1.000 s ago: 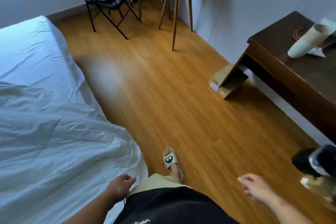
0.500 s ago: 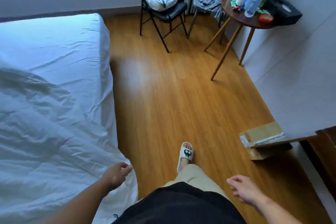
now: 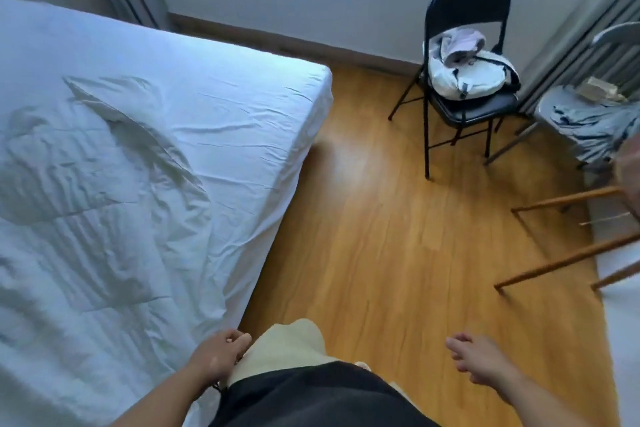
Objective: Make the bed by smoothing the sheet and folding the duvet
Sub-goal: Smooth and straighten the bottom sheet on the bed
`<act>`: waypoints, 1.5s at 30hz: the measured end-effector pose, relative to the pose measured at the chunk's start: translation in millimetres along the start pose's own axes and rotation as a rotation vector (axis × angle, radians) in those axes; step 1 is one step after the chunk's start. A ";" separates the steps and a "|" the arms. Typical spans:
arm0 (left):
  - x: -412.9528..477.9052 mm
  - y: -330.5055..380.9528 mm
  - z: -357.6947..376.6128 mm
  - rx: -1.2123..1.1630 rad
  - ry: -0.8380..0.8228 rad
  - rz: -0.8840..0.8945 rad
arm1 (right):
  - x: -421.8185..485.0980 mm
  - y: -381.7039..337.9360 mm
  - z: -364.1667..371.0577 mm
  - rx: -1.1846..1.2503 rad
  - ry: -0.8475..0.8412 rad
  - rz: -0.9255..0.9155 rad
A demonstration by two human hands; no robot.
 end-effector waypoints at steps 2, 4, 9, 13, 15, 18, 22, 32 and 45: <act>25.8 10.0 -5.2 -0.084 -0.008 -0.053 | 25.7 -54.5 -24.7 -0.040 -0.003 -0.030; 53.6 24.2 -12.0 -0.132 0.001 -0.096 | 53.5 -104.3 -41.1 -0.080 -0.011 -0.037; 141.9 70.9 -44.3 -0.136 -0.037 -0.151 | 107.0 -217.2 -70.8 -0.105 0.006 -0.030; 169.8 142.6 -93.4 -0.102 -0.050 -0.155 | 142.5 -288.4 -94.9 -0.111 -0.005 -0.069; 177.4 197.7 -130.4 -0.130 -0.019 -0.136 | 165.2 -325.2 -113.4 -0.092 0.002 -0.075; 190.4 276.3 -173.9 -0.135 -0.003 -0.101 | 199.3 -371.0 -136.8 -0.079 0.004 -0.048; 221.1 362.5 -209.7 -0.142 0.009 -0.096 | 263.6 -426.5 -172.7 -0.069 -0.011 -0.047; 278.1 596.4 -258.1 -0.232 0.042 -0.152 | 416.7 -617.3 -315.0 -0.216 -0.124 -0.151; 456.4 871.1 -358.2 -0.324 -0.017 -0.124 | 614.6 -865.3 -447.4 -0.293 -0.155 -0.127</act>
Point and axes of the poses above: each hand's wrist, its own x-axis towards the middle knuckle, its own z-axis out of the palm, y = z × x, the point moved 9 cm from there along x, towards the middle knuckle, and after that the axes turned 6 degrees about -z, right-handed, at the moved point
